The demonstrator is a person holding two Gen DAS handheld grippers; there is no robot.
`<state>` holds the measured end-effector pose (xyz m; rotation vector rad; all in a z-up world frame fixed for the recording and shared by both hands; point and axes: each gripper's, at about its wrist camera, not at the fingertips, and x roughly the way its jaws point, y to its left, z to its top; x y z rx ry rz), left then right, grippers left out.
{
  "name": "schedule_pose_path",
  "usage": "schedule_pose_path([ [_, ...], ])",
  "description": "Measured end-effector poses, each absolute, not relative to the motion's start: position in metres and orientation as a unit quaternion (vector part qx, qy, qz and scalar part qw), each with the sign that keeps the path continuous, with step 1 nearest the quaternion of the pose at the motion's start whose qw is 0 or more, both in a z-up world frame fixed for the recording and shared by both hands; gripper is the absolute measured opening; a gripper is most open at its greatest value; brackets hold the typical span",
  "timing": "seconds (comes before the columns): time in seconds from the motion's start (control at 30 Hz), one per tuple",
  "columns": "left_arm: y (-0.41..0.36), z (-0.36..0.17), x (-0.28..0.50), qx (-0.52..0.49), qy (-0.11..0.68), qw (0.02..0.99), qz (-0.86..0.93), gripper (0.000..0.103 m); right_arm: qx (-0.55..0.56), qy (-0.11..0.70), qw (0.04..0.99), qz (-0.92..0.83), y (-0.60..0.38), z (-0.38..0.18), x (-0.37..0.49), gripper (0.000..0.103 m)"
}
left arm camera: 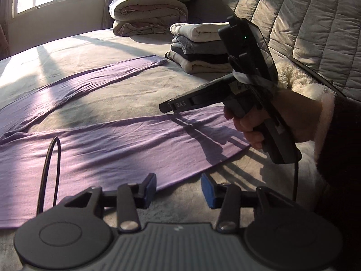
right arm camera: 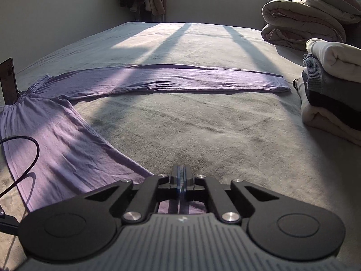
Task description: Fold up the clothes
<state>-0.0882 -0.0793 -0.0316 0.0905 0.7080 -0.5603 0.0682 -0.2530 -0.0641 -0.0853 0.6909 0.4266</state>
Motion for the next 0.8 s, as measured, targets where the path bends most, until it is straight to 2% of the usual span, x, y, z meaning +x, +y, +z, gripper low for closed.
schedule_pose_path([
  [0.03,-0.072,-0.021,-0.098,0.034,0.329,0.904,-0.27,0.047,-0.038,0.332,0.919,0.209,-0.254,-0.061,0.066,0.013],
  [0.2,-0.042,0.029,-0.147,-0.021,0.271,0.927,-0.259,0.051,-0.018,0.317,0.926,0.205,-0.253,-0.046,0.054,0.013],
  [0.37,-0.024,0.072,-0.186,-0.054,0.211,0.956,-0.196,0.064,-0.01,0.309,0.93,0.198,-0.25,-0.034,0.035,0.014],
  [0.5,-0.005,0.084,-0.194,-0.104,0.228,0.96,-0.126,0.068,-0.016,0.305,0.938,0.165,-0.256,-0.024,0.022,0.017],
  [0.53,-0.002,0.082,-0.194,-0.108,0.233,0.959,-0.117,0.068,-0.017,0.305,0.939,0.155,-0.259,-0.022,0.019,0.022],
  [0.57,0.001,0.079,-0.194,-0.11,0.237,0.959,-0.108,0.068,-0.01,0.307,0.941,0.144,-0.266,-0.022,0.019,0.038],
  [0.63,0.003,0.066,-0.19,-0.11,0.247,0.958,-0.092,0.068,0.004,0.309,0.943,0.122,-0.281,-0.021,0.018,0.058],
  [0.73,0.0,0.043,-0.176,-0.112,0.268,0.953,-0.087,0.065,0.027,0.318,0.944,0.086,-0.304,-0.023,0.019,0.058],
  [0.8,-0.009,0.028,-0.164,-0.092,0.271,0.953,-0.095,0.046,0.043,0.327,0.942,0.063,-0.32,-0.027,0.022,0.058],
])
